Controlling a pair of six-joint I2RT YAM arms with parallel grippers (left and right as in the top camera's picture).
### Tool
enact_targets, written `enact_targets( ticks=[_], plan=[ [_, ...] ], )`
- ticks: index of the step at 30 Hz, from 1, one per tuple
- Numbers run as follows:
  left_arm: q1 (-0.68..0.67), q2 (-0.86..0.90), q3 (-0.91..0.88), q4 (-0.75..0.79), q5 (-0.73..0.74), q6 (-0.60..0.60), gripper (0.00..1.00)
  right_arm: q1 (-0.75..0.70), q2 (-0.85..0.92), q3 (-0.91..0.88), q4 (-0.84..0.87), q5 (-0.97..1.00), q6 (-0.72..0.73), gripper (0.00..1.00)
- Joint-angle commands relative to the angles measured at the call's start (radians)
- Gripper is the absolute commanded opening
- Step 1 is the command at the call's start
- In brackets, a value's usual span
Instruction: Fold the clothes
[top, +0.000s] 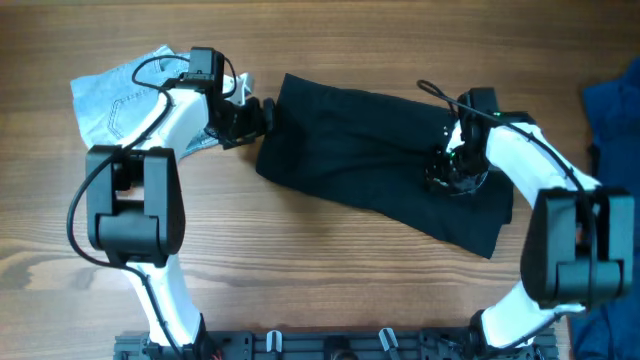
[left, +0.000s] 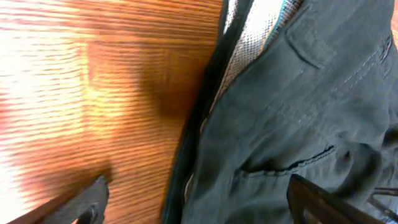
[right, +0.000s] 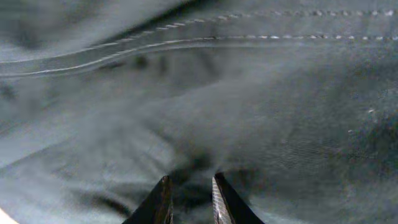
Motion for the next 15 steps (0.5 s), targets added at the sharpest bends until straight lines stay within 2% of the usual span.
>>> enact_targets(
  ticks=[1,5,8,12,14,15],
  plan=[
    [-0.042,0.049,0.001,0.021,0.029,0.005,0.86,0.002,0.048,-0.014,-0.003,0.034,0.024,0.19],
    [-0.080,0.135,0.001,0.057,0.029,-0.055,0.77,0.002,0.049,-0.014,-0.009,0.031,0.024,0.16],
    [-0.097,0.192,0.001,0.082,0.029,-0.102,0.65,0.002,0.049,-0.014,-0.021,0.031,0.023,0.15],
    [-0.108,0.198,0.002,0.100,0.041,-0.123,0.29,0.002,0.049,-0.014,-0.023,0.031,0.023,0.12],
    [-0.107,0.191,0.003,0.114,0.158,-0.123,0.17,0.002,0.049,-0.014,-0.025,0.022,0.023,0.10],
    [-0.106,0.188,0.003,0.114,0.196,-0.123,0.15,0.001,0.048,-0.014,-0.028,0.008,0.023,0.10]
  ],
)
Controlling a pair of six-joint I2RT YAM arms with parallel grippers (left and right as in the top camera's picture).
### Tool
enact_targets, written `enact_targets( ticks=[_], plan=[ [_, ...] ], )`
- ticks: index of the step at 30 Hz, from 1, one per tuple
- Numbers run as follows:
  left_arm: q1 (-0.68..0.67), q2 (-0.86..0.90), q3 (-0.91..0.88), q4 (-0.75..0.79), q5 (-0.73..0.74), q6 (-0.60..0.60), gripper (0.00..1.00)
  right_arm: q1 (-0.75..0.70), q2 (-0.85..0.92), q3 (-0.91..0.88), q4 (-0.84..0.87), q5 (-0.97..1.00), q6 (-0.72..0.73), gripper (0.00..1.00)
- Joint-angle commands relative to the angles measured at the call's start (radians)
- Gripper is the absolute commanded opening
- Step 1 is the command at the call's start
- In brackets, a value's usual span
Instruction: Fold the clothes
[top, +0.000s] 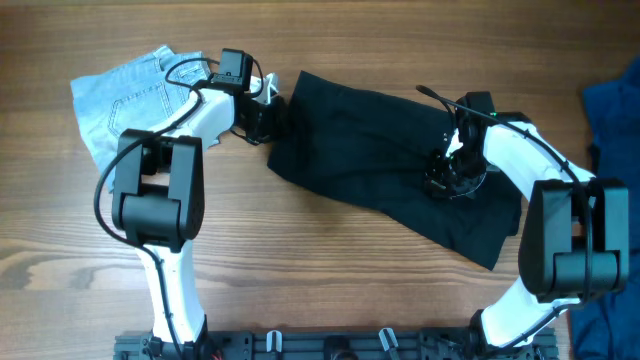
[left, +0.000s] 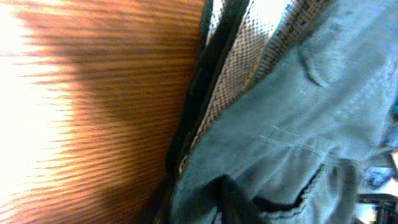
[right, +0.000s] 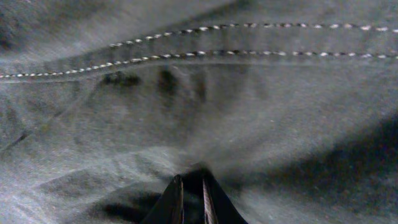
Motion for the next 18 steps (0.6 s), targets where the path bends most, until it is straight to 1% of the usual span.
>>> enact_targets(
  ticks=[1,2,3,5,7,9,11,15,18],
  plan=[
    [-0.017,0.064,-0.042,-0.008,0.128,-0.013,0.12,0.001,0.020,-0.014,-0.006,-0.028,0.008,0.10],
    [-0.016,0.060,-0.042,-0.008,0.153,-0.013,0.10,0.001,0.020,-0.014,-0.005,-0.035,0.003,0.10],
    [-0.013,0.050,-0.042,-0.011,0.179,-0.013,0.04,0.001,0.018,-0.013,-0.005,-0.040,0.002,0.10],
    [0.001,0.019,-0.042,-0.019,0.225,-0.012,0.04,0.001,0.012,-0.013,-0.009,-0.040,-0.005,0.09],
    [0.025,-0.028,-0.041,-0.046,0.225,-0.009,0.04,0.001,-0.002,-0.012,-0.019,-0.040,-0.014,0.09],
    [0.054,-0.084,-0.041,-0.074,0.224,0.019,0.04,0.001,-0.021,-0.012,-0.031,-0.040,-0.016,0.09],
    [0.100,-0.167,-0.041,-0.132,0.180,0.058,0.04,0.001,-0.055,-0.012,-0.035,-0.039,-0.016,0.09],
    [0.181,-0.327,-0.035,-0.269,0.006,0.133,0.04,-0.003,-0.130,-0.007,-0.034,-0.032,-0.015,0.09],
    [0.226,-0.438,0.032,-0.403,-0.094,0.197,0.04,-0.023,-0.195,0.000,-0.030,-0.032,-0.012,0.09]
  ],
)
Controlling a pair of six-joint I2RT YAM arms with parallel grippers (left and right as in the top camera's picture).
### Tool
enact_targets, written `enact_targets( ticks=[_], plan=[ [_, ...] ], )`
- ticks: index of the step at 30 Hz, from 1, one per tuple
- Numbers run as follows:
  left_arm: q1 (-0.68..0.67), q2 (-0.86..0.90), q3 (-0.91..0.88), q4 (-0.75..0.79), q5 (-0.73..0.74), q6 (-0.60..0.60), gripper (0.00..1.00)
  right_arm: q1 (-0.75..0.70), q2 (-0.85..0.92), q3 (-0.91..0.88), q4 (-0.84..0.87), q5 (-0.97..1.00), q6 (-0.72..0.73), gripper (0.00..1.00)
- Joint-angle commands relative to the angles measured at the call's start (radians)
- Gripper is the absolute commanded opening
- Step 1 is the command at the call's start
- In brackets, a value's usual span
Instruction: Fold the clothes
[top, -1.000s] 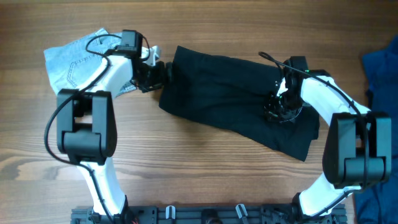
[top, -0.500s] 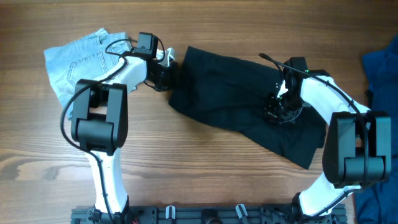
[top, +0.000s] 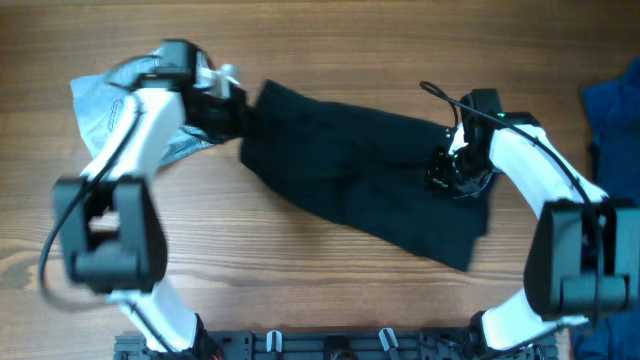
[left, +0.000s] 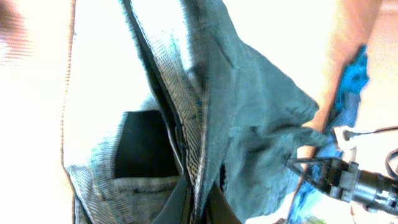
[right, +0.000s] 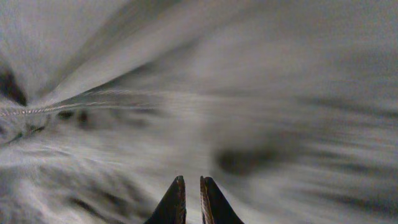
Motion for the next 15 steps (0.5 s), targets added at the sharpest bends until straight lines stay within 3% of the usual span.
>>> enact_targets(
  ticks=[1,6,9,12,15],
  plan=[
    [0.040,-0.135,0.096,-0.115,-0.161,0.112,0.04,-0.027,-0.095,0.003,0.002,-0.008,0.005,0.10],
    [-0.038,-0.204,0.185,-0.174,-0.172,0.114,0.04,-0.072,-0.130,0.003,0.002,-0.014,0.075,0.10],
    [-0.173,-0.208,0.194,-0.148,-0.197,0.106,0.04,-0.084,-0.131,0.003,-0.003,-0.012,0.072,0.10],
    [-0.343,-0.191,0.193,-0.137,-0.357,0.055,0.04,-0.084,-0.131,0.003,-0.010,-0.010,0.071,0.10],
    [-0.487,-0.140,0.193,-0.113,-0.422,0.041,0.04,-0.086,-0.131,0.003,-0.010,0.016,0.073,0.11]
  ],
)
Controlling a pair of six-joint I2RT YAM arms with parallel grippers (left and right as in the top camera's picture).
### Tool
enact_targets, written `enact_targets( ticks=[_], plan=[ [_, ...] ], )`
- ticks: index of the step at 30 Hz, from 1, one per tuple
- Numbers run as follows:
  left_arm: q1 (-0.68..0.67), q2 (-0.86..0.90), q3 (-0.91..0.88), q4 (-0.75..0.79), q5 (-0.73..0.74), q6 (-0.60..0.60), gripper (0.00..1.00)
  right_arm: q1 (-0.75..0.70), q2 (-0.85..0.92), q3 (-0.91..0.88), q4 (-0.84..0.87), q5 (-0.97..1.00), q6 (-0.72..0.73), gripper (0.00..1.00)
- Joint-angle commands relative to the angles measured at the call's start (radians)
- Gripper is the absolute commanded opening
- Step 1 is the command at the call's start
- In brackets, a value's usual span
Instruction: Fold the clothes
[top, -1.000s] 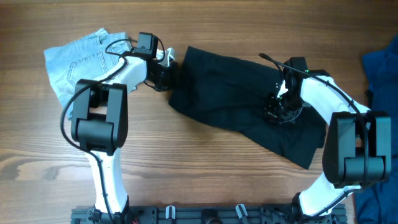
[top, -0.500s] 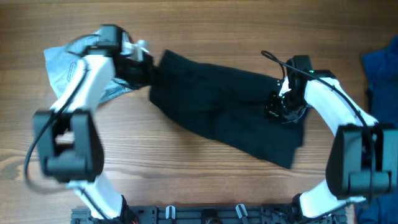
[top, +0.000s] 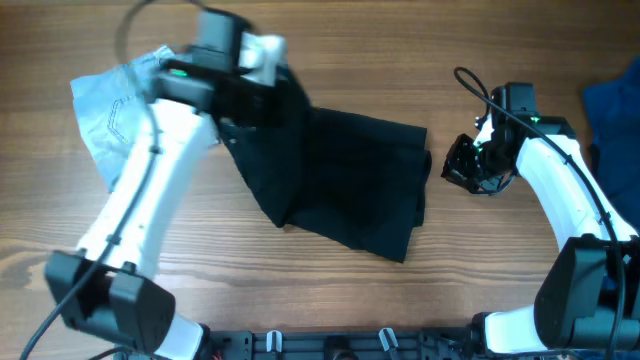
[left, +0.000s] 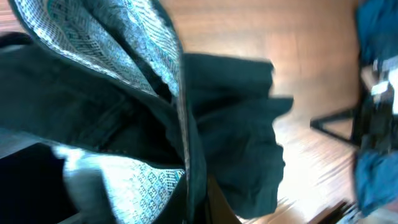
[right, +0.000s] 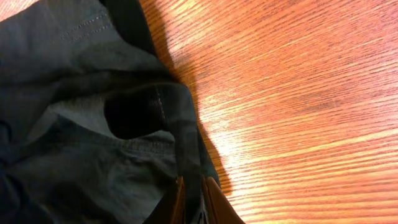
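Observation:
The black garment lies bunched in the middle of the wooden table. My left gripper is shut on its left end and holds that end up off the table; the left wrist view shows dark cloth and patterned pale lining hanging from the left gripper. My right gripper is shut on a hem strip at the garment's right edge, seen in the right wrist view as folded black cloth leading into the right gripper.
Light-blue jeans lie crumpled at the back left, partly under my left arm. A blue cloth sits at the right edge of the table. Bare wood runs along the front.
My left gripper has moved right and risen, lifting the garment's left end. The garment, stretched long before, is now bunched shorter. The right gripper stays shut on the right edge, slightly farther right.
First my left gripper stood open at the garment's left end and the right one was almost shut on cloth at the right. Then both were shut on the garment. It was then drawn leftward, stretched; now its left end is raised and carried right.

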Motion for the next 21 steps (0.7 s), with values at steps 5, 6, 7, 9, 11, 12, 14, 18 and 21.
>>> enact_targets(
  ticks=[5,6,7,9,11,12,14,18,21],
  plan=[
    [-0.351,0.198,0.014,0.094,-0.157,-0.124,0.04,-0.029,-0.018,0.003,-0.002,0.150,0.021,0.17],
    [-0.384,0.227,0.014,0.112,-0.157,-0.129,0.05,-0.037,-0.018,0.003,-0.005,0.177,0.021,0.18],
    [-0.422,0.263,0.014,0.133,-0.158,-0.131,0.08,-0.048,-0.018,0.003,-0.009,0.195,0.021,0.20],
    [-0.474,0.306,0.014,0.156,-0.157,-0.131,0.41,-0.067,-0.018,0.003,-0.010,0.202,0.021,0.26],
    [-0.520,0.320,0.014,0.157,-0.170,-0.130,0.68,-0.081,-0.018,0.003,-0.010,0.201,0.021,0.27],
    [-0.535,0.320,0.014,0.154,-0.193,-0.130,0.79,-0.084,-0.018,0.003,-0.011,0.201,0.019,0.30],
    [-0.553,0.299,0.033,0.126,-0.254,-0.130,0.95,-0.087,-0.018,0.003,-0.015,0.201,0.016,0.34],
    [-0.535,0.225,0.129,0.008,-0.339,-0.130,1.00,-0.086,-0.018,0.003,-0.003,0.127,-0.071,0.37],
    [-0.501,0.152,0.172,-0.050,-0.383,-0.130,0.99,-0.083,-0.018,0.003,0.026,-0.034,-0.240,0.37]
  ],
)
